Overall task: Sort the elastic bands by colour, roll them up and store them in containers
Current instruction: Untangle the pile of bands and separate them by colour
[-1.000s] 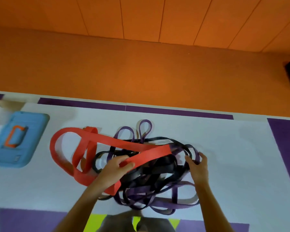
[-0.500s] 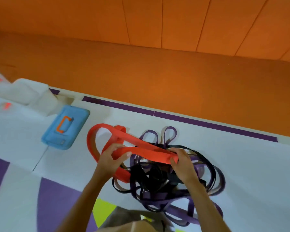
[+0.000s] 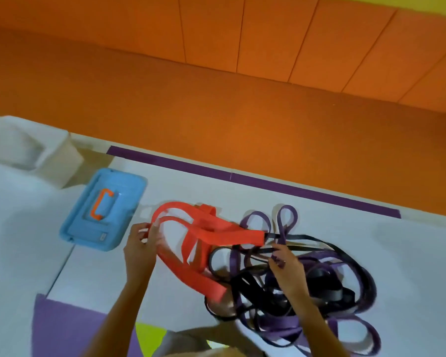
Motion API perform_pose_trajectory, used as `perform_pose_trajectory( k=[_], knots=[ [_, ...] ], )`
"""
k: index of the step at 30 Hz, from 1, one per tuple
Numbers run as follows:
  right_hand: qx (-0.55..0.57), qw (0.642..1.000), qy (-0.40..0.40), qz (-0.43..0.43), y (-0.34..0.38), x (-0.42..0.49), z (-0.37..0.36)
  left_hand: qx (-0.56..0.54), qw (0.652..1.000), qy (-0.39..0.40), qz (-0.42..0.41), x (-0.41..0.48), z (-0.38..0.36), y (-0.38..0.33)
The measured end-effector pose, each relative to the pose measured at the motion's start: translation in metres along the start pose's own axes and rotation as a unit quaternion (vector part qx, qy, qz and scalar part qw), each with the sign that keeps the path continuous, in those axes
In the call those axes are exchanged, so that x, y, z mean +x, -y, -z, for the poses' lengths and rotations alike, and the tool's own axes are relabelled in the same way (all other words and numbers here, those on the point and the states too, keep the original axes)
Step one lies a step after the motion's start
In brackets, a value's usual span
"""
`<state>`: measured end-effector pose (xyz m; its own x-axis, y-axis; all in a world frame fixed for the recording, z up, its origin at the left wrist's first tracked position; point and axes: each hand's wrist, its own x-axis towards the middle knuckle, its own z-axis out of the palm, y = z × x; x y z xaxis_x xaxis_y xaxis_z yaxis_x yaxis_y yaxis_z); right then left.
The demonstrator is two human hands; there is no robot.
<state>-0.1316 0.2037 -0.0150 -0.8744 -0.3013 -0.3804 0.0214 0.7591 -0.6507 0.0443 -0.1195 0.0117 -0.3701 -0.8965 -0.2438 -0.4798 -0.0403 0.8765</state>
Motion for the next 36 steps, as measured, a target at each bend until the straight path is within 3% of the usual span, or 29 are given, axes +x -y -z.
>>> perform_pose_trajectory(
  k=[3, 6, 9, 12, 14, 16, 19, 23, 29, 33, 36],
  knots=[
    [0.027, 1.000, -0.014, -0.005, 0.023, -0.002, -0.029, -0.005, 0.998, 0.045, 0.044, 0.032, -0.005, 0.007],
    [0.020, 0.999, 0.020, -0.016, 0.053, 0.001, -0.060, 0.105, 0.984, 0.143, 0.026, 0.051, -0.015, 0.020],
    [-0.034, 0.997, 0.067, 0.009, 0.077, -0.001, -0.084, 0.226, 0.947, 0.229, 0.020, 0.049, -0.022, 0.033],
    [-0.113, 0.993, -0.005, 0.028, 0.092, -0.001, -0.101, 0.315, 0.924, 0.214, 0.021, 0.035, -0.028, 0.040],
    [-0.170, 0.983, -0.069, -0.017, 0.102, -0.002, -0.104, 0.344, 0.920, 0.190, -0.001, 0.025, -0.032, 0.042],
    [-0.176, 0.980, -0.085, -0.033, 0.107, 0.002, -0.103, 0.331, 0.928, 0.170, 0.012, 0.021, -0.037, 0.042],
    [-0.106, 0.993, -0.045, -0.020, 0.108, 0.019, -0.093, 0.264, 0.945, 0.167, 0.095, 0.021, -0.047, 0.042],
    [-0.038, 0.998, 0.023, -0.046, 0.110, 0.034, -0.088, 0.313, 0.931, 0.184, 0.039, 0.017, -0.059, 0.048],
    [0.018, 0.999, 0.013, -0.035, 0.105, 0.027, -0.107, 0.333, 0.930, 0.155, 0.025, 0.030, -0.063, 0.050],
    [-0.113, 0.989, 0.098, 0.002, 0.101, 0.013, -0.126, 0.237, 0.962, 0.135, 0.012, 0.033, -0.058, 0.062],
    [-0.129, 0.990, 0.051, 0.012, 0.093, -0.004, -0.140, 0.104, 0.978, 0.177, -0.022, 0.025, -0.061, 0.062]
  ],
)
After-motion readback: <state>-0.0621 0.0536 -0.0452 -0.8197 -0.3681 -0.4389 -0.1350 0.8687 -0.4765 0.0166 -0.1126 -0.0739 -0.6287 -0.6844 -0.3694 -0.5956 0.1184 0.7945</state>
